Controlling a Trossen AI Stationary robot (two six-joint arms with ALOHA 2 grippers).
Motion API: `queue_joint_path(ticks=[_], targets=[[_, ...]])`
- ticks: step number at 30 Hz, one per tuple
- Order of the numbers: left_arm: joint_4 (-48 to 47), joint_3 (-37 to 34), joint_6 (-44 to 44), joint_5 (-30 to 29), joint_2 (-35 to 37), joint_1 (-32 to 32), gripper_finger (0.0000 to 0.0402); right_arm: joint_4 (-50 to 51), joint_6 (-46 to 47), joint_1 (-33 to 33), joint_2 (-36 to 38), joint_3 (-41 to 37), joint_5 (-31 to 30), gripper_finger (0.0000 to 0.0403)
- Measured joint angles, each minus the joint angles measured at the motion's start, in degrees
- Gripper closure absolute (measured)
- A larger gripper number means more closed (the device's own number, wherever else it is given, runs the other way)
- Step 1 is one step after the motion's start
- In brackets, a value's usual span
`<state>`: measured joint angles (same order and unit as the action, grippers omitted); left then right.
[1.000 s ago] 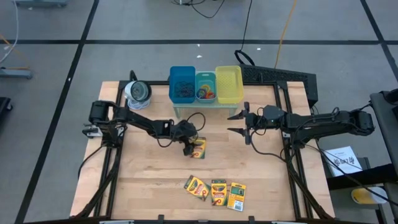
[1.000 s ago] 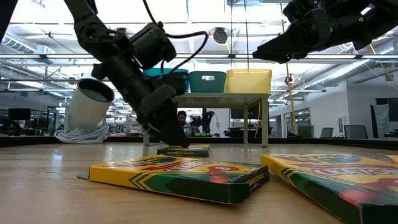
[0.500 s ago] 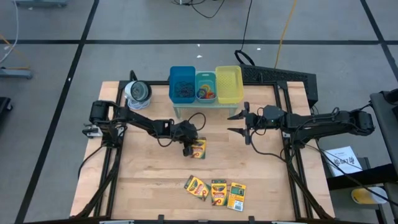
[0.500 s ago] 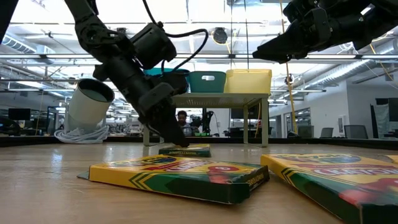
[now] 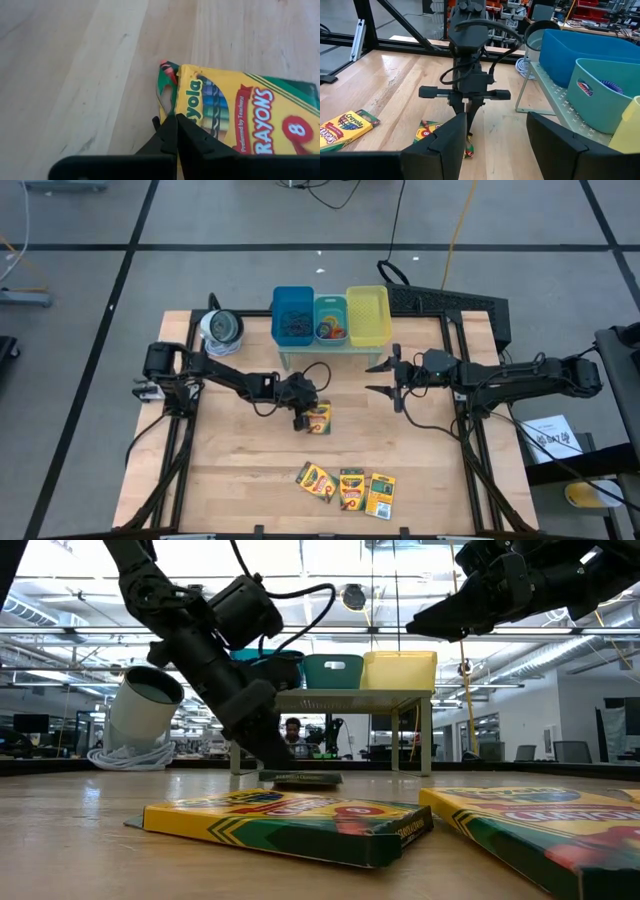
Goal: Pick & Place Office Desk Supplies
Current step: Put the yellow crayon box into the yellow bin on the shelf
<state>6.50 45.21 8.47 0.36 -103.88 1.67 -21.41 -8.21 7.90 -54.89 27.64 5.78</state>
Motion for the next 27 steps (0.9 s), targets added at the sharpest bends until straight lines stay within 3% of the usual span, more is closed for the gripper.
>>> queue_joint_path(ticks=[10,16,27], targets=[[-2.0,-0.23,-1.32,-4.38,7.27,-1.22,0.0401,-0.15,0.01,-0.01,0.0,-0.02,-0.02,0.0206],[-2.11,-0.07,0.42,-4.51,8.0,-2.23,0.0399,-0.13,2.38,-0.02,0.0,0.0,0.17,0.0206],[-6.54,0.02,4.59,-5.55,6.05,-1.97,0.0346,-0.69,4.02,-0.02,-2.64,0.0,0.42,0.0206]])
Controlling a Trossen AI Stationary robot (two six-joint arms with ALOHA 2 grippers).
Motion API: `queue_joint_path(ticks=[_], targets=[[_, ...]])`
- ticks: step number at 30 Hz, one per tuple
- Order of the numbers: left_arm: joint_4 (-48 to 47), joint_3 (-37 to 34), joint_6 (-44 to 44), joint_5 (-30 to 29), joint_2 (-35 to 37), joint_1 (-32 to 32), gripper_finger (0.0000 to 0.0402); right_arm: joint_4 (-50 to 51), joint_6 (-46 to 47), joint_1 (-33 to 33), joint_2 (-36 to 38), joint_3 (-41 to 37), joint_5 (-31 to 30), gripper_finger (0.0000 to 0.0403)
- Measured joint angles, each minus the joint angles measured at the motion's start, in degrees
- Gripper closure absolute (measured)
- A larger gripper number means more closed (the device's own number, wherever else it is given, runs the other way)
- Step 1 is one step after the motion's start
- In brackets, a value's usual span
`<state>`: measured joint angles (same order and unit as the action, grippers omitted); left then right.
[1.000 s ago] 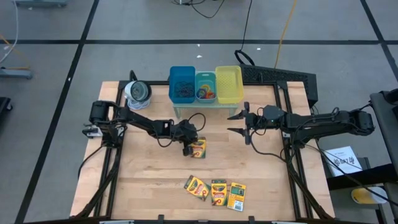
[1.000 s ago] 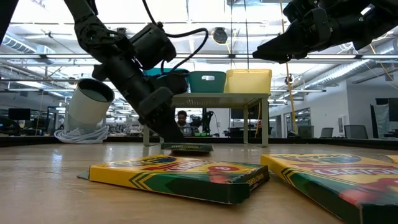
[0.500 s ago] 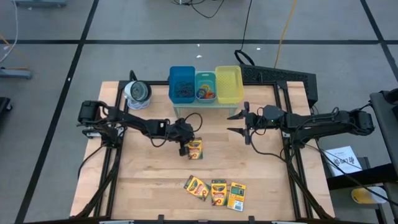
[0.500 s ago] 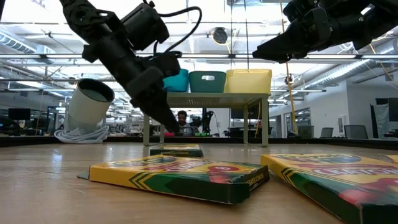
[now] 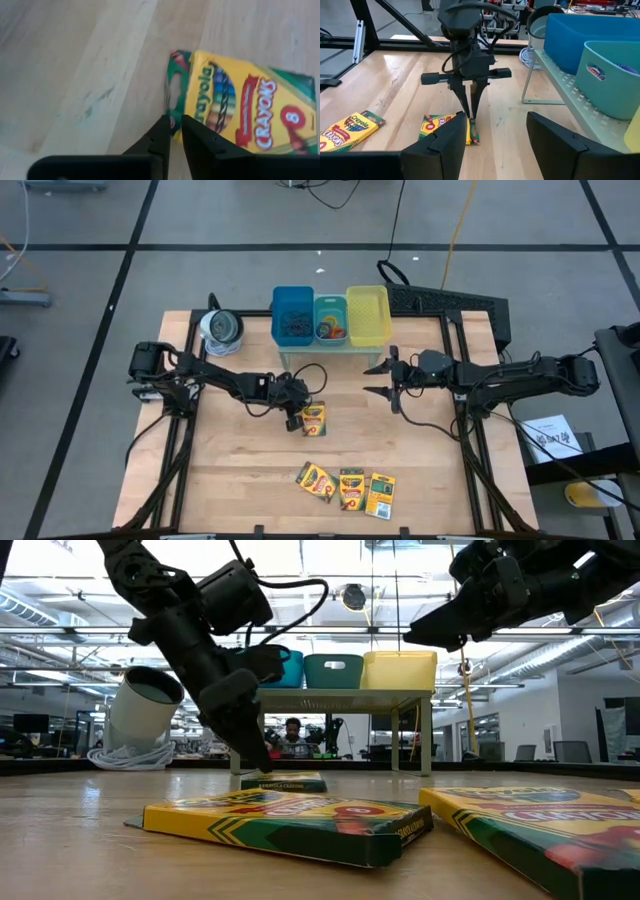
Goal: Pick & Place Office Desk Supplies
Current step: Put the yellow crayon box into the yellow bin on the shelf
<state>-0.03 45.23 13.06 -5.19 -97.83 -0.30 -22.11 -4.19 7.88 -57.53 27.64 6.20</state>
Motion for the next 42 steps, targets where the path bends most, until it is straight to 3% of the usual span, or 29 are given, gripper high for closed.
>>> queue_joint_path(ticks=[9,23,25,30,42], targets=[[2.63,0.23,-0.8,-0.01,-4.18,0.03,0.0305,-0.17,-0.04,0.0,-0.05,0.0,0.02,0.0206],[4.06,0.37,0.4,2.45,-8.01,0.9,0.0305,-0.28,-1.1,0.0,-0.03,0.0,0.02,0.0206],[4.19,0.35,-0.59,4.15,-8.01,1.03,0.0316,-0.28,-1.14,0.0,-0.03,0.0,0.02,0.0206],[4.85,0.35,-2.11,9.4,-8.1,1.37,0.039,-0.28,-1.22,0.0,-0.03,0.0,0.01,0.0206],[4.6,-0.12,-3.75,5.77,-4.43,0.48,0.04,-0.26,-1.22,0.0,0.0,0.0,-0.11,0.0206]])
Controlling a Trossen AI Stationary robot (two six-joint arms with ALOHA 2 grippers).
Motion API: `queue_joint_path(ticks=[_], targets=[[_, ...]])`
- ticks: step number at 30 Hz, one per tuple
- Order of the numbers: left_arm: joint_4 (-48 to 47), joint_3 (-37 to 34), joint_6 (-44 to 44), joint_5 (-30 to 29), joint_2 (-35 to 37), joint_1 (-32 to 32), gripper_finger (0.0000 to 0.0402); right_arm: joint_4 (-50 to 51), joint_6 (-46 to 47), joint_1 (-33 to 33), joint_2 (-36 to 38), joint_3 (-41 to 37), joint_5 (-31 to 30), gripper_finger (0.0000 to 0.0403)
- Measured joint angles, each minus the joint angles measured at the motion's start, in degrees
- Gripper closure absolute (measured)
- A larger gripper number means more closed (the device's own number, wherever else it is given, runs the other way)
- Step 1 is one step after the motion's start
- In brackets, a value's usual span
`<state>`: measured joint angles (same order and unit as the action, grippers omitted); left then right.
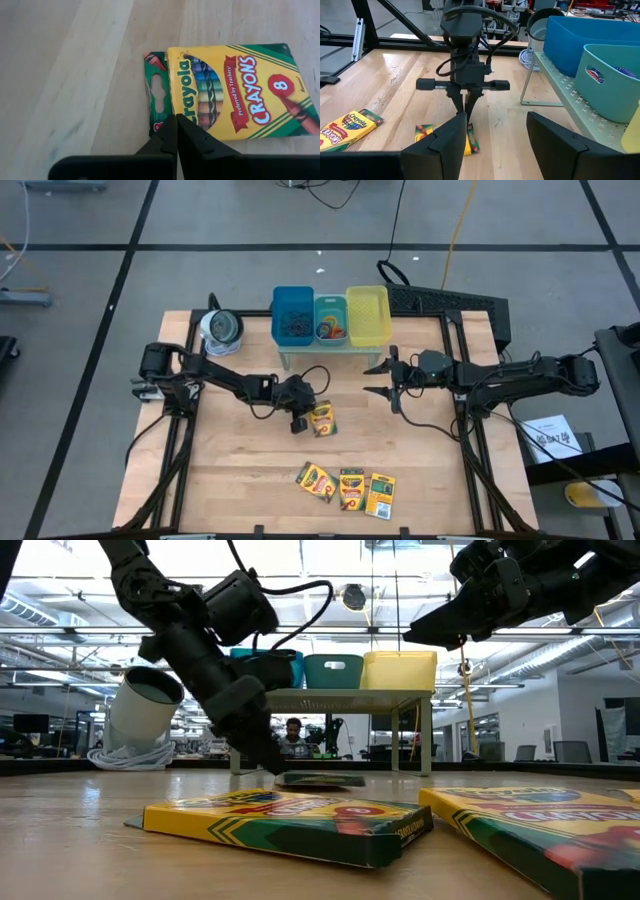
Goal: Pick & Place Office Desk Supplies
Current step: Put the yellow crayon box into the yellow bin on the shelf
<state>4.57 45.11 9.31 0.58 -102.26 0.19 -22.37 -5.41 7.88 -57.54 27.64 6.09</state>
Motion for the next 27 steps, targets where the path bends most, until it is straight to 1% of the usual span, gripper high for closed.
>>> queue_joint_path(ticks=[7,10,13,15,18,22,24,27], targets=[[-2.42,-0.14,-0.66,-2.48,4.84,0.0,0.04,-0.07,-0.24,0.0,0.0,0.0,-0.04,0.0206],[-2.49,-0.01,-0.62,-4.31,5.13,0.08,0.04,-0.07,-0.24,0.0,0.0,0.0,-0.04,0.0206],[-1.74,-0.03,-1.42,-4.89,5.07,0.11,0.04,-0.07,-0.24,0.0,0.0,0.0,-0.04,0.0206],[-1.45,0.08,1.68,-6.17,5.13,0.32,0.0391,-0.07,-0.24,0.0,0.0,0.0,-0.04,0.0206],[-2.55,0.08,7.42,-5.01,5.13,1.42,0.0353,-0.04,-0.24,0.0,0.0,0.0,-0.04,0.0206],[-2.73,0.1,11.59,-2.1,4.72,2.4,0.0278,-0.05,-0.23,0.0,0.0,0.0,-0.02,0.0206],[-2.84,0.08,12.21,-0.47,4.6,2.45,0.0236,-0.04,-0.23,0.0,0.0,0.0,-0.02,0.0206],[-1.97,0.18,10.57,3.57,3.8,2.36,0.018,-0.04,-0.22,0.0,0.0,0.0,0.03,0.0206]])
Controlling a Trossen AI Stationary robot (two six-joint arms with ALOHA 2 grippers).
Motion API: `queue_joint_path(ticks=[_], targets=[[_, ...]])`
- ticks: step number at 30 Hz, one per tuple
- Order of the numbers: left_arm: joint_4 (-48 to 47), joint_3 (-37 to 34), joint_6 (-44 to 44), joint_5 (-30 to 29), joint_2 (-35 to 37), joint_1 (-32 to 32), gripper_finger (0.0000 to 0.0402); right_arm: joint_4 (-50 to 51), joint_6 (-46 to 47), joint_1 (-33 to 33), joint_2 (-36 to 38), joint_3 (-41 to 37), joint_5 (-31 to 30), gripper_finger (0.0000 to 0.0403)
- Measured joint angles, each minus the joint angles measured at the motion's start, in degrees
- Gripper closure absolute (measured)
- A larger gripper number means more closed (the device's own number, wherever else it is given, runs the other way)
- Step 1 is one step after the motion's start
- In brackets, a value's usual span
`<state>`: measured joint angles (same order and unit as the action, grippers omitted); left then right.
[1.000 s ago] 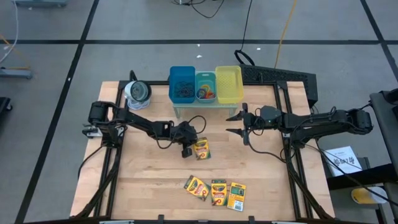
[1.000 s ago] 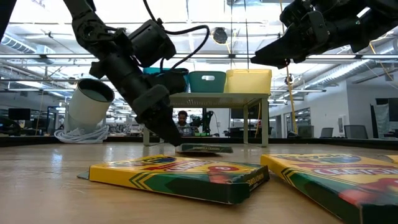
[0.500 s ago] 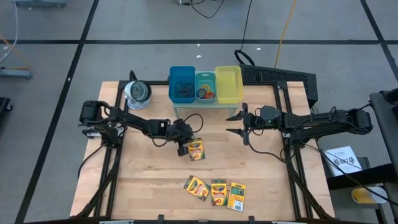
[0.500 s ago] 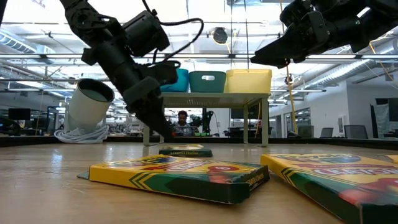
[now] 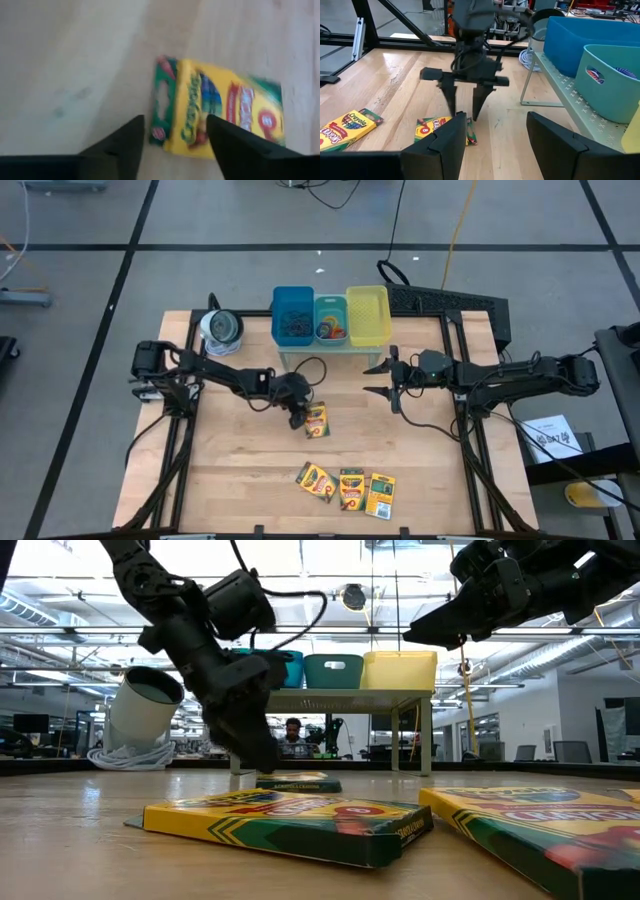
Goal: Pick & Place Office Desk Supplies
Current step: Put the yellow crayon box into the yellow bin on the shelf
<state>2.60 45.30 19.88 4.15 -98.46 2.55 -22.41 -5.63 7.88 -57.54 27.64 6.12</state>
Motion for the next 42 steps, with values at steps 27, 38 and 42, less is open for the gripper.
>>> queue_joint_path(ticks=[27,38,42], targets=[[0.8,0.31,-4.38,1.62,-7.24,0.15,0.0378,0.0,-0.2,0.0,0.0,0.0,-0.03,0.0206],[1.79,0.11,-6.68,0.31,-6.99,-0.29,0.0399,0.0,-0.19,0.02,0.0,0.0,-0.05,0.0206],[2.72,-0.08,-8.0,-1.65,-5.04,-0.75,0.04,0.0,-0.2,0.0,0.0,0.0,-0.07,0.0206]])
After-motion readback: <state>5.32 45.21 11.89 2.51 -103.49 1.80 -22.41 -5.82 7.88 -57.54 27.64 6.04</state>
